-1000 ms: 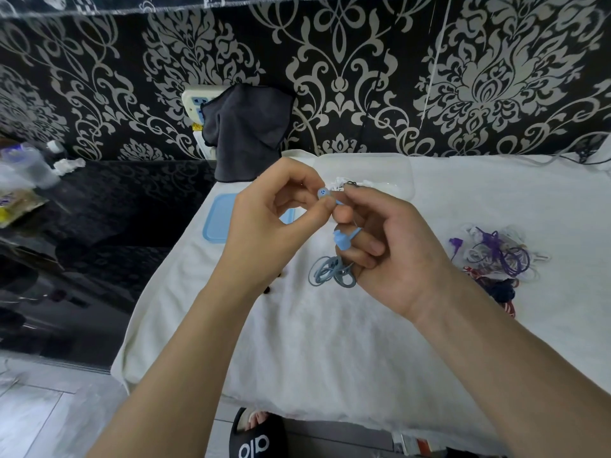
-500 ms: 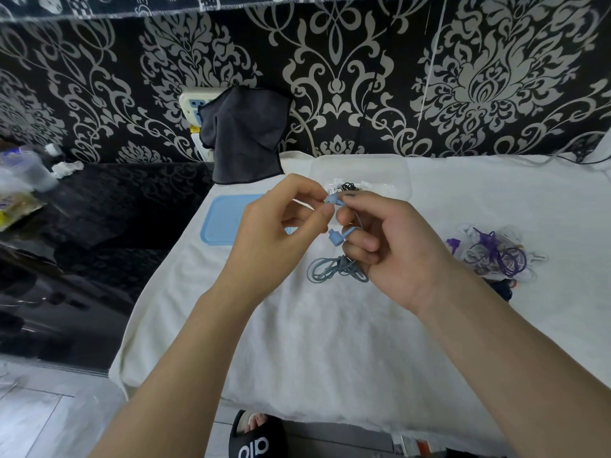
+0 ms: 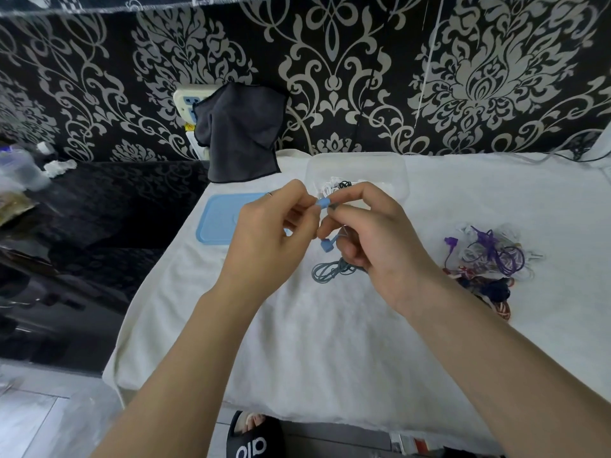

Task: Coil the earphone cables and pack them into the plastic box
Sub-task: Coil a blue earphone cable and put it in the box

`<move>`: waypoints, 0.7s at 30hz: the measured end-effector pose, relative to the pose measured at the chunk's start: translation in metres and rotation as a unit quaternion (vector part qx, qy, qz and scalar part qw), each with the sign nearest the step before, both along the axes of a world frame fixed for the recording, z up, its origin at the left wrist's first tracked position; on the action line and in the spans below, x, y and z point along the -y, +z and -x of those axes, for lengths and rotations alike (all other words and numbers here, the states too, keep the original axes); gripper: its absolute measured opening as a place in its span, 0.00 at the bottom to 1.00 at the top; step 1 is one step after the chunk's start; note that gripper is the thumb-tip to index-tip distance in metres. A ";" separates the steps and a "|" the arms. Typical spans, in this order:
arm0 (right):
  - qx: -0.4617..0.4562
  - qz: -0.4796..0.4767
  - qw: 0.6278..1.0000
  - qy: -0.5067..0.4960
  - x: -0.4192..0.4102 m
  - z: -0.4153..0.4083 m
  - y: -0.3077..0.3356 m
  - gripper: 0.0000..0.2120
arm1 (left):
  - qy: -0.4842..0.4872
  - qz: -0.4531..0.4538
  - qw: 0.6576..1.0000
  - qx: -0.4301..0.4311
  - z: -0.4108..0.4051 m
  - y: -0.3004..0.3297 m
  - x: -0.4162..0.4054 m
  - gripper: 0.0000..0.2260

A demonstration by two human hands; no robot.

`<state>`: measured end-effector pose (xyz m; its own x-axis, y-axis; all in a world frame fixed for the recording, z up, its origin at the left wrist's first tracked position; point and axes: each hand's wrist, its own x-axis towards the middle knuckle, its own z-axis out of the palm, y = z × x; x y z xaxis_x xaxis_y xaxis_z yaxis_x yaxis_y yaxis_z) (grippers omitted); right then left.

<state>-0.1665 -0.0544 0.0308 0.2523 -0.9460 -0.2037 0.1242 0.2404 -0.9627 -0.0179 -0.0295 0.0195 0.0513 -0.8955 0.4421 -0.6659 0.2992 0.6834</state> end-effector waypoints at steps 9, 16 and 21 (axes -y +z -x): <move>0.007 -0.001 1.000 -0.022 0.005 0.004 -0.002 0.06 | 0.003 -0.170 0.969 -0.178 -0.001 0.007 -0.001 0.07; 0.028 -0.002 0.999 -0.023 0.008 0.005 -0.001 0.07 | -0.095 -0.343 0.901 -0.248 0.001 0.005 -0.001 0.12; 0.031 0.010 0.999 -0.028 0.011 0.004 -0.006 0.09 | -0.084 -0.297 0.924 -0.225 -0.006 0.003 0.002 0.08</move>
<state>-0.1710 -0.0654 0.0243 0.2103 -0.9627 -0.1701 0.1957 0.2119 -0.9575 -0.0123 -0.0311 0.0230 -0.0506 -0.9854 -0.1625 -0.2530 -0.1448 0.9566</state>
